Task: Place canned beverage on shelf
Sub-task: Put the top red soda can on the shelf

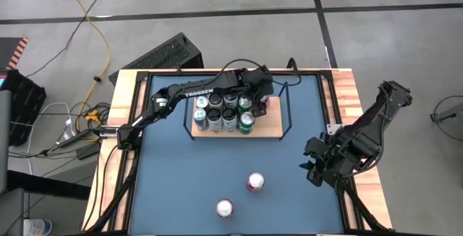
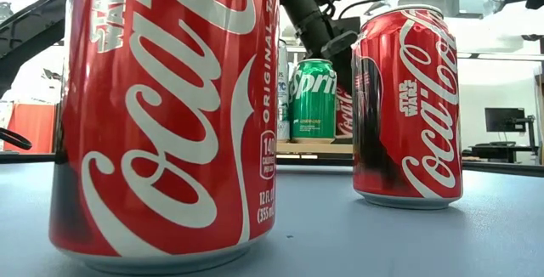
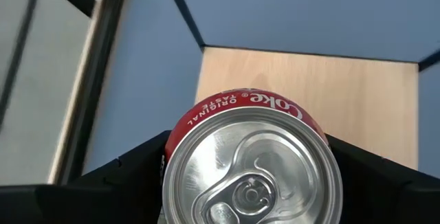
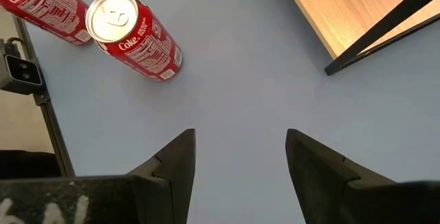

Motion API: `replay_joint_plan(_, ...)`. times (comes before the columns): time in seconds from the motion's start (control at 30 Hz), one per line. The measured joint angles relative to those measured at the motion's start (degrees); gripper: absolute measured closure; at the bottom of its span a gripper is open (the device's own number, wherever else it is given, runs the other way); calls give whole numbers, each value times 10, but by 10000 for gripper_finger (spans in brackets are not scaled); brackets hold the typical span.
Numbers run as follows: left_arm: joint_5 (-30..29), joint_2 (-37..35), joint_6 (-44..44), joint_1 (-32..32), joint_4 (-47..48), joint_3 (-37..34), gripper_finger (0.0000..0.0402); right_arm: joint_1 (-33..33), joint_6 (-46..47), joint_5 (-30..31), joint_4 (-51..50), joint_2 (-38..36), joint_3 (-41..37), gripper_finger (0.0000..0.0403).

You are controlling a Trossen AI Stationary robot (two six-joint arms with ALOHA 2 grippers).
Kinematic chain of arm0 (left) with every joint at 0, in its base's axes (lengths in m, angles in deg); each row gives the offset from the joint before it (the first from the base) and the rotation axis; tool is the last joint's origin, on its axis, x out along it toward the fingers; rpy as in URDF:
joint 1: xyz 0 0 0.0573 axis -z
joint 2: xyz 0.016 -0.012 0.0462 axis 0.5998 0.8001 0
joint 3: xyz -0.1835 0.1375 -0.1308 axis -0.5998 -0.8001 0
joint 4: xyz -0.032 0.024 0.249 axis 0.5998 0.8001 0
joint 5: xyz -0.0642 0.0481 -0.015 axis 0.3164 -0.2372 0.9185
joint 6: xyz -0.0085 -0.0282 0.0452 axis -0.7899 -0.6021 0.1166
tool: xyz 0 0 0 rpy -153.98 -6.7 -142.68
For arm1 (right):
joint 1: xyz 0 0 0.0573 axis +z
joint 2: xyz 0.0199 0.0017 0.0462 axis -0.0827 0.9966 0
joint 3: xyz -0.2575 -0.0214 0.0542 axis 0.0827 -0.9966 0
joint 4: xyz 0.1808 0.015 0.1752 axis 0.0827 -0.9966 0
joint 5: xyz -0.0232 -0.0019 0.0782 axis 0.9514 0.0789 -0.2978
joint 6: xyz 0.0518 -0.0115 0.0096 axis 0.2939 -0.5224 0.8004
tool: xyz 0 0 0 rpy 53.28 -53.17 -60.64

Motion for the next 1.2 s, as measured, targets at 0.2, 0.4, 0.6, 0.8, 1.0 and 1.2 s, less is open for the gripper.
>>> replay_joint_plan(0.2, 20, 0, 3, 0, 8, 0, 83, 0, -1, 0, 1, 0, 0, 195)
replay_joint_plan(0.4, 28, 0, 6, -2, 8, 0, 81, 0, -1, -2, 1, 0, 0, 195)
replay_joint_plan(0.6, 28, 0, 6, -2, 6, 0, 80, 0, -1, -2, 1, 0, 0, 195)
replay_joint_plan(0.8, 54, 0, 17, -3, 6, 0, 80, 0, -1, -2, 1, 0, 0, 195)
replay_joint_plan(1.0, 58, -1, 34, -3, -5, 0, 75, 0, -1, -2, 1, 0, 0, 195)
replay_joint_plan(1.2, 57, -4, 28, -5, -8, 0, 60, 0, -1, -2, 2, 0, 0, 195)
